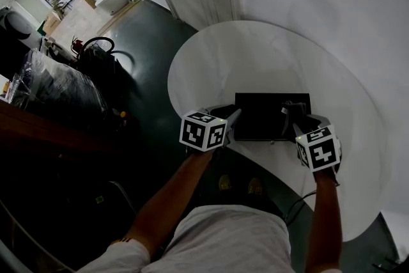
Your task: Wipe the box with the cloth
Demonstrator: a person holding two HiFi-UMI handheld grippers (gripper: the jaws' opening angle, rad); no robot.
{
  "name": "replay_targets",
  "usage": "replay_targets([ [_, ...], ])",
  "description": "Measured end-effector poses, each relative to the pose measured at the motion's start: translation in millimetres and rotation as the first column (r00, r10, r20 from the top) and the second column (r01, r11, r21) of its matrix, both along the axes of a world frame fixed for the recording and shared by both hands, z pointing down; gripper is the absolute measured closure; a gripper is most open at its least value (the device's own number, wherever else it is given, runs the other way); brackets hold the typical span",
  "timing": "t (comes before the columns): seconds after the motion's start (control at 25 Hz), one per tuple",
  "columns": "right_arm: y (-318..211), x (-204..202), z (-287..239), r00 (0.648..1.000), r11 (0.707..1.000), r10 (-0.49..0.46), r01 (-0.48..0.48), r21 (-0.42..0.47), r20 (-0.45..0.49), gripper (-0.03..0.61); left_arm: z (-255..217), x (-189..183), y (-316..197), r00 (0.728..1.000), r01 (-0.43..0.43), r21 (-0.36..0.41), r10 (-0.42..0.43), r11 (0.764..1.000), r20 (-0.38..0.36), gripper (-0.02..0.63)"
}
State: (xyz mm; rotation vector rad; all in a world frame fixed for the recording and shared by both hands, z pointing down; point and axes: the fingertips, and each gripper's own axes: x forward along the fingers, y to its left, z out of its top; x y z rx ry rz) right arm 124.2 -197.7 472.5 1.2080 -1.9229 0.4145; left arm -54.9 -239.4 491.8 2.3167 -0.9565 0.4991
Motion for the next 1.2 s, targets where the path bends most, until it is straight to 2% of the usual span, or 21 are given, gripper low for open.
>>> replay_targets([
  [0.48, 0, -9, -19, 0.996, 0.999, -0.017, 0.013, 0.046, 0.087, 0.474, -15, -7, 2, 1.000, 0.009, 0.030, -0.009, 1.000, 0.028, 0.517],
  [0.68, -5, -17, -50, 0.989, 0.994, -0.037, 0.021, 0.110, 0.146, 0.474, -51, -6, -1, 1.000, 0.007, 0.109, -0.006, 0.994, -0.006, 0.517],
  [0.92, -10, -33, -91, 0.969, 0.978, -0.081, 0.031, 0.208, 0.233, 0.474, -100, 3, 2, 0.998, -0.011, 0.220, 0.025, 0.975, -0.060, 0.540],
  [1.2, -10, -51, -135, 0.930, 0.934, -0.180, 0.059, 0.352, 0.321, 0.474, -143, 16, 9, 0.992, -0.029, 0.339, 0.070, 0.940, -0.108, 0.558],
])
